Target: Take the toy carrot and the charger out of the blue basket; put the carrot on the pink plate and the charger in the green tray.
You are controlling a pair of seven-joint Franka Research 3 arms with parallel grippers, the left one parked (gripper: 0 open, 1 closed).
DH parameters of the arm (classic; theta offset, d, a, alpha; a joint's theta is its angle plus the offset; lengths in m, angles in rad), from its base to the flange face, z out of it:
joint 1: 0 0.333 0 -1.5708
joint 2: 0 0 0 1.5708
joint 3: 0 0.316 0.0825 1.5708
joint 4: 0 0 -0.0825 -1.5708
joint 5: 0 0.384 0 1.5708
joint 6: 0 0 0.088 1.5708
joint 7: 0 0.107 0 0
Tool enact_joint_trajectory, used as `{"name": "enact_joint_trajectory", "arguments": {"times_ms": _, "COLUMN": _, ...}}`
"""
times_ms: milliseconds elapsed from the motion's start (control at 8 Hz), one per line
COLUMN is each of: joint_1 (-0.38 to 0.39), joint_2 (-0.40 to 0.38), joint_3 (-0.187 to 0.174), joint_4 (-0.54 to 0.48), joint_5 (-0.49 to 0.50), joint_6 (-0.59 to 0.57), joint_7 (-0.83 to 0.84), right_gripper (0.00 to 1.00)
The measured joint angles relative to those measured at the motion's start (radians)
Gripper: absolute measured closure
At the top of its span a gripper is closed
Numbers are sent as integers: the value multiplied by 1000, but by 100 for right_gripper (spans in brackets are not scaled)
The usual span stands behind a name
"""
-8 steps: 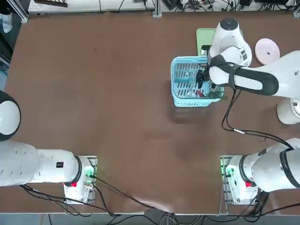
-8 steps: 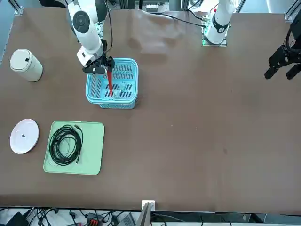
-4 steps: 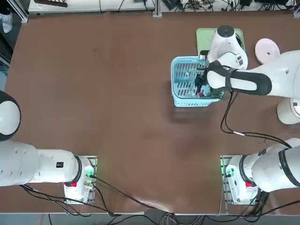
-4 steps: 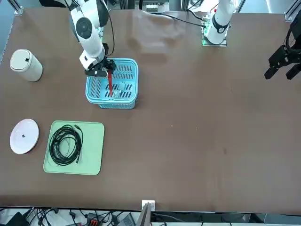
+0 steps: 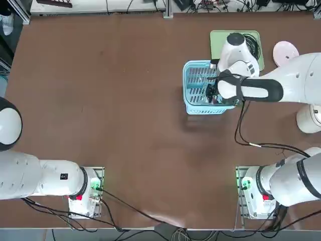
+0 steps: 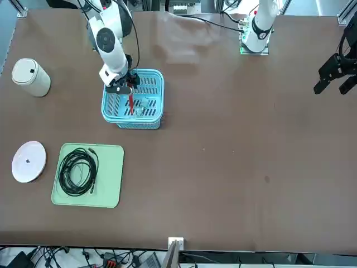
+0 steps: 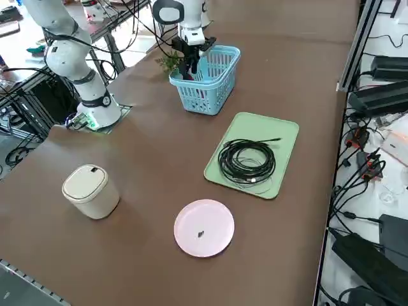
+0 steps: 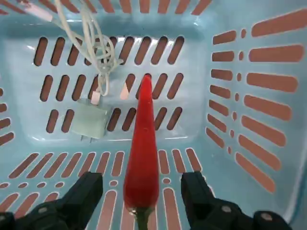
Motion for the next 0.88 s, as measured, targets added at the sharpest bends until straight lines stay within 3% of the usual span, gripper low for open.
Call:
{"name": "enact_joint_trajectory", "arguments": {"times_ms": 625, "joint_1": 1, "joint_2": 16, "joint_3": 0, "joint_4": -28, "joint_5": 0, "joint_6": 19, "joint_7": 1, "right_gripper": 1}}
{"name": "enact_joint_trajectory", "arguments": {"times_ms": 875, "joint_1": 1, "joint_2": 27, "joint_3": 0, "joint_4": -30, "joint_5": 0, "joint_6": 32, "joint_7": 1, "right_gripper": 9}}
